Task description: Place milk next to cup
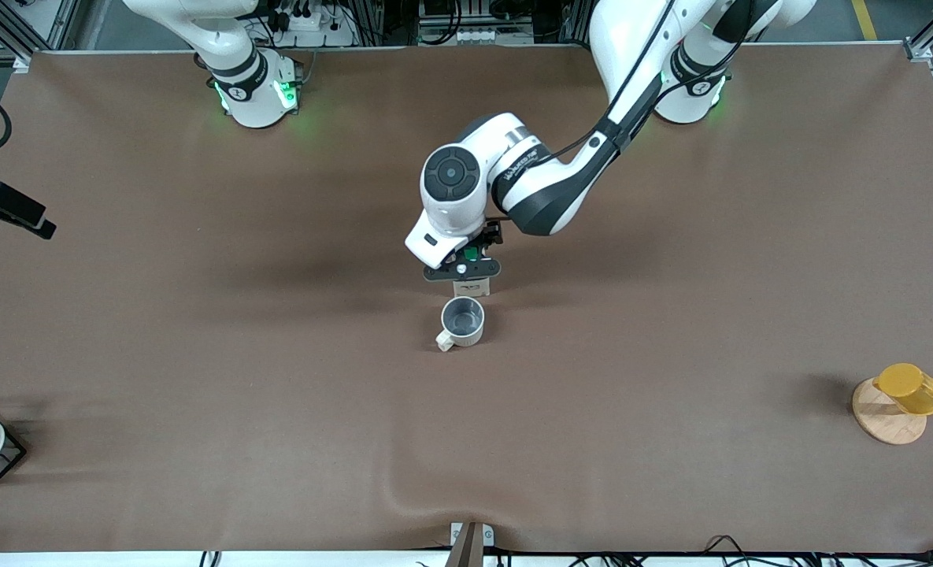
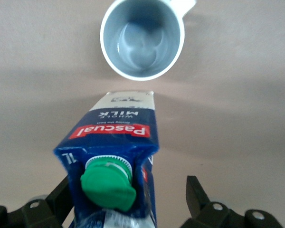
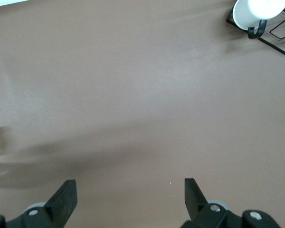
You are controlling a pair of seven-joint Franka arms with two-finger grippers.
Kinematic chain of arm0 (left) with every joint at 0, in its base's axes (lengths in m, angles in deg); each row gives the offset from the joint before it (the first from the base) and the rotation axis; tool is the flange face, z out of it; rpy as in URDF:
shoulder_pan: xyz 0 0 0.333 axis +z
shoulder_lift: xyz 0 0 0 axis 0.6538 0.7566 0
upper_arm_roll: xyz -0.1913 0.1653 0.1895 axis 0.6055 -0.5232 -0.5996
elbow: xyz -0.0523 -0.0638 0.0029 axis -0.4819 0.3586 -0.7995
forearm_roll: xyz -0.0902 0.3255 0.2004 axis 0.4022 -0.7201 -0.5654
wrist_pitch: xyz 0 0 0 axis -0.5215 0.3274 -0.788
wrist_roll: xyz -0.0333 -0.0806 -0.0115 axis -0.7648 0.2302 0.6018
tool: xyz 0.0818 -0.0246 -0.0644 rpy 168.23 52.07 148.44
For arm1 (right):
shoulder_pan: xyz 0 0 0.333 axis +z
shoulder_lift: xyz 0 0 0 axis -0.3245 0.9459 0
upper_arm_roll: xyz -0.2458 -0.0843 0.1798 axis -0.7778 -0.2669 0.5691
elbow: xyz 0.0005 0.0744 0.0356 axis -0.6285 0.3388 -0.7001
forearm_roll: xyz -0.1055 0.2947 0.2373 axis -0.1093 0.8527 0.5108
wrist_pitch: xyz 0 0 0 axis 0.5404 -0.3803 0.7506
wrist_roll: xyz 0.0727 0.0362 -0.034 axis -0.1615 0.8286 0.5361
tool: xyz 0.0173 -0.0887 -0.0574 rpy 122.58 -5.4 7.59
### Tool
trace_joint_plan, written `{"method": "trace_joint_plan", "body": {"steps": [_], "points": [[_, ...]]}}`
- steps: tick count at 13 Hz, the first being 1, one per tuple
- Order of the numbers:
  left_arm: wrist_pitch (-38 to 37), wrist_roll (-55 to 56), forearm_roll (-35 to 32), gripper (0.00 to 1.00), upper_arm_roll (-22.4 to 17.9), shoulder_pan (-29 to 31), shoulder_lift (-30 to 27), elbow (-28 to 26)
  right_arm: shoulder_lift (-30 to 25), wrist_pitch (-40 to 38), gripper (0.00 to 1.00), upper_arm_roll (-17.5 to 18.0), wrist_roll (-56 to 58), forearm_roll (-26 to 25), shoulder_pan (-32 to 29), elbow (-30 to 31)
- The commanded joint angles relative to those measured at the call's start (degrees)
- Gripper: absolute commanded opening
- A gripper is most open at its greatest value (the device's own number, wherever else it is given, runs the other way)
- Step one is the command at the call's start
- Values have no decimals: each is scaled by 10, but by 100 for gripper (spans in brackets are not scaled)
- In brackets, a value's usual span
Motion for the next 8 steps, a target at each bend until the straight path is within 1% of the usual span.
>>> {"method": "trace_joint_plan", "body": {"steps": [1,2,4,6,8], "points": [[-43,-3,-9,100,-8,2,-76,-7,-5,-10,100,4,-12,-12,1,-3],[-68,-4,-9,100,-7,13,-102,-7,-5,-10,100,4,-12,-12,1,-3],[-95,-6,-10,100,-7,52,-146,-7,-5,-10,100,4,-12,-12,1,-3],[-95,-18,-18,100,-7,120,-164,-7,-4,-10,100,3,-8,-12,-3,-3],[-95,-63,-35,100,-7,201,-168,-7,-3,-10,100,3,-7,-11,-4,-2]]}}
